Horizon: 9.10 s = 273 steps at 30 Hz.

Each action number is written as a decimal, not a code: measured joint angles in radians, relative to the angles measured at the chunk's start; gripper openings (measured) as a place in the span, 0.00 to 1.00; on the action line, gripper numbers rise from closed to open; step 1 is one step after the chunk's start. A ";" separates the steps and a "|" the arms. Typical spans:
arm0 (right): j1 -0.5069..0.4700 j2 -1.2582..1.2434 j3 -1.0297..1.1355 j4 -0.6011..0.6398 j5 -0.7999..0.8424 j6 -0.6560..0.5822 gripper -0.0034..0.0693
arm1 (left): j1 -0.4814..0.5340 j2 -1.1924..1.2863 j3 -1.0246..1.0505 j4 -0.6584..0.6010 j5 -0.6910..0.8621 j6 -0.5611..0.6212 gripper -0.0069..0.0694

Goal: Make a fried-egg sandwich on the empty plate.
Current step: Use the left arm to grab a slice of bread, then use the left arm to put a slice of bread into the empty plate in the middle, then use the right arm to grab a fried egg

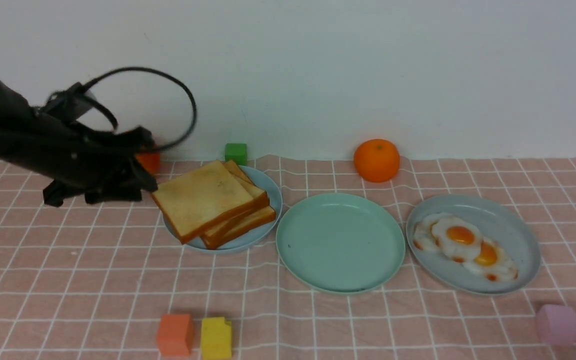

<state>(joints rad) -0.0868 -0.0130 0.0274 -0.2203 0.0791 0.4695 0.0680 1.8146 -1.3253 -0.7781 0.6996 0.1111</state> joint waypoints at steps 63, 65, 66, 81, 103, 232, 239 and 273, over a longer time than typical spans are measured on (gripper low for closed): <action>0.000 0.000 0.000 0.000 0.000 0.000 0.38 | 0.205 0.379 -0.189 -0.664 0.424 0.367 0.23; 0.000 0.000 0.000 0.000 0.000 0.000 0.38 | 0.206 0.372 -0.189 -0.667 0.427 0.368 0.23; 0.000 0.000 0.000 0.000 0.000 0.000 0.38 | 0.201 0.366 -0.190 -0.670 0.428 0.372 0.23; 0.000 0.000 0.000 0.000 0.000 0.000 0.38 | 0.055 0.401 -0.191 -0.707 0.269 0.437 0.22; 0.000 0.000 0.000 -0.064 0.000 0.000 0.38 | -0.354 0.313 -0.200 -0.569 0.087 0.444 0.22; 0.022 1.815 -0.852 1.712 0.255 -0.846 0.61 | -0.410 -0.779 0.321 0.393 0.287 -0.071 0.25; 0.022 1.826 -0.852 1.900 0.281 -1.056 0.61 | -0.410 -0.779 0.321 0.392 0.297 -0.071 0.26; 0.022 1.854 -0.855 1.952 0.342 -1.251 0.04 | -0.410 -0.779 0.321 0.391 0.338 -0.071 0.29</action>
<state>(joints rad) -0.0648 1.8407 -0.8275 1.7316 0.4215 -0.7818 -0.3423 1.0356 -1.0043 -0.3874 1.0372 0.0402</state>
